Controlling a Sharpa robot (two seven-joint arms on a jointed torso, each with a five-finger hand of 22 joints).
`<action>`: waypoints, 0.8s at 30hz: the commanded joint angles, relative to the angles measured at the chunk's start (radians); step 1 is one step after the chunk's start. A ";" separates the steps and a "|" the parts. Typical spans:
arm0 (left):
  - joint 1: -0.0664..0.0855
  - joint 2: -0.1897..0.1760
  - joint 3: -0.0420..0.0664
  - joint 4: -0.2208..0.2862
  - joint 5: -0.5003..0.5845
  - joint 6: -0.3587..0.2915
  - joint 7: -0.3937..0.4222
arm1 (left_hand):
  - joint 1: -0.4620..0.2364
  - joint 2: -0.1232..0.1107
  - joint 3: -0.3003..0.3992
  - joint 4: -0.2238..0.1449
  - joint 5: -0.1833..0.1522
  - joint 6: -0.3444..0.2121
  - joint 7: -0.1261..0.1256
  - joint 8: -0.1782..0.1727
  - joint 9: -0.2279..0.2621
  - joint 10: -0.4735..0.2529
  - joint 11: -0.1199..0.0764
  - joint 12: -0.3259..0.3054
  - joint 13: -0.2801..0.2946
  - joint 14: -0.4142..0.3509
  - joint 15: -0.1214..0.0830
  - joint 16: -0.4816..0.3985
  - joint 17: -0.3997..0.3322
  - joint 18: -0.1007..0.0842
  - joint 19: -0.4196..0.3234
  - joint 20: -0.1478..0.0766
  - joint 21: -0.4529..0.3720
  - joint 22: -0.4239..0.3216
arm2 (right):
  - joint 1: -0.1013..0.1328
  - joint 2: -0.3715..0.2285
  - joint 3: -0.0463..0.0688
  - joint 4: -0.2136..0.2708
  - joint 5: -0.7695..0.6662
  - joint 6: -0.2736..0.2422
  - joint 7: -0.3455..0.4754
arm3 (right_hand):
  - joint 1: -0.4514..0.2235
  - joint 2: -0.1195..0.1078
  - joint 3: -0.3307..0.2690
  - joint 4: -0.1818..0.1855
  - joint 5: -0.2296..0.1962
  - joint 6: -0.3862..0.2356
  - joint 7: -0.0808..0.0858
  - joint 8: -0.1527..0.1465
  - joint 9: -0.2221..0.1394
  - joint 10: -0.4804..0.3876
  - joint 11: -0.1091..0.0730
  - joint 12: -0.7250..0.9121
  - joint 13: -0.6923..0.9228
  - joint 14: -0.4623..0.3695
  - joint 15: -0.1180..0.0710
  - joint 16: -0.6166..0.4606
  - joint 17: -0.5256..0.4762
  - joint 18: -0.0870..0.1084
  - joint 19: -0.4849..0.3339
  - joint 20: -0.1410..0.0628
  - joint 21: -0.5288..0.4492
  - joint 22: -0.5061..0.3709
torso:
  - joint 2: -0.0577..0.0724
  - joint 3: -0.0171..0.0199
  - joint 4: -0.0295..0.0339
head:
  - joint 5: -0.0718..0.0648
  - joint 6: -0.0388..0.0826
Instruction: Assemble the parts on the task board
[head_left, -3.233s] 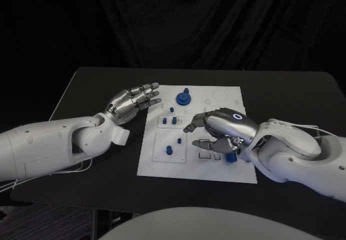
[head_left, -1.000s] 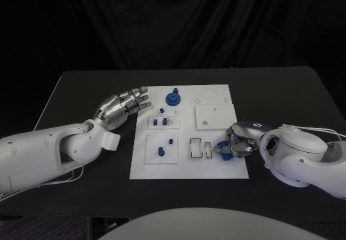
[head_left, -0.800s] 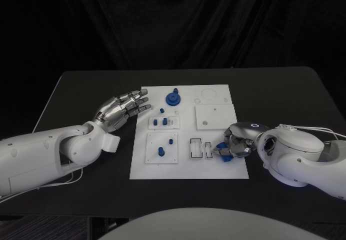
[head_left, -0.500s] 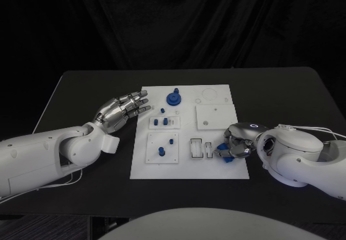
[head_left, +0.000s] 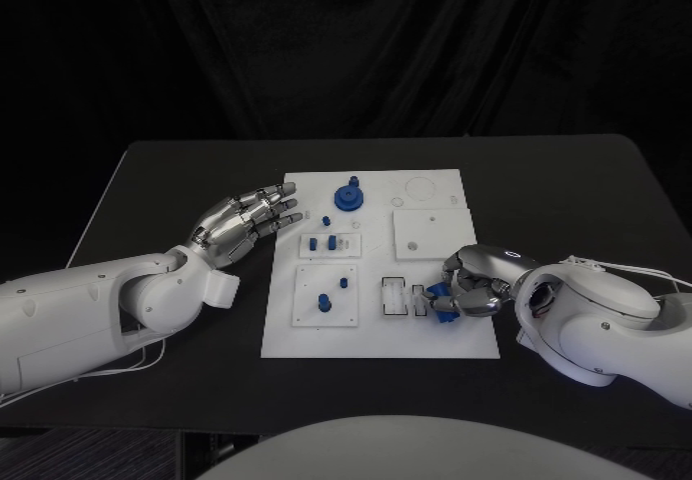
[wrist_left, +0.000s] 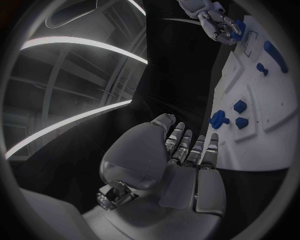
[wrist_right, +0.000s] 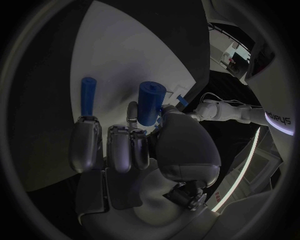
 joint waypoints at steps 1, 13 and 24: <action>-0.002 0.000 0.001 0.004 0.003 0.018 0.029 | -0.011 -0.003 0.007 0.000 0.007 0.007 0.007 0.005 0.001 0.002 0.003 0.006 0.001 0.004 0.003 0.004 0.002 -0.007 0.008 0.002 0.007 0.004 | -0.001 0.006 0.000 0.005 0.095 -0.108 0.055 | -0.004 0.015 0.057 -0.045 -0.005 0.024 -0.024 0.004 0.010 0.104 -0.010 -0.002 0.263 0.070 -0.009 0.006 0.056 -0.016 0.037 -0.007 0.006 0.192 | 0.000 0.0002 0.0002 | -0.003 0.000; -0.002 0.003 0.001 -0.001 0.003 0.020 0.025 | -0.011 -0.004 0.009 0.000 0.007 0.006 0.007 0.005 0.001 0.002 0.003 0.006 0.001 0.004 0.004 0.003 0.001 -0.007 0.010 0.002 0.008 0.005 | -0.002 0.070 0.000 -0.030 0.116 -0.100 0.043 | -0.085 0.019 0.056 -0.046 -0.140 0.022 -0.018 -0.007 0.028 0.104 -0.005 -0.002 0.263 0.064 -0.005 -0.007 0.029 -0.011 0.028 -0.004 -0.014 0.185 | 0.000 -0.0018 0.0006 | -0.005 0.000; -0.003 0.010 0.001 -0.007 0.003 0.025 0.022 | -0.011 -0.004 0.010 0.000 0.007 0.006 0.007 0.005 0.001 0.002 0.003 0.005 0.001 0.004 0.004 0.004 0.002 -0.007 0.010 0.002 0.008 0.005 | -0.003 0.127 0.000 -0.075 0.093 -0.064 0.016 | -0.149 0.041 0.037 -0.043 -0.286 0.027 -0.013 -0.020 0.043 0.104 0.000 -0.002 0.263 0.063 -0.001 -0.012 0.020 -0.009 0.025 0.001 -0.020 0.183 | 0.001 -0.0022 0.0007 | -0.006 0.000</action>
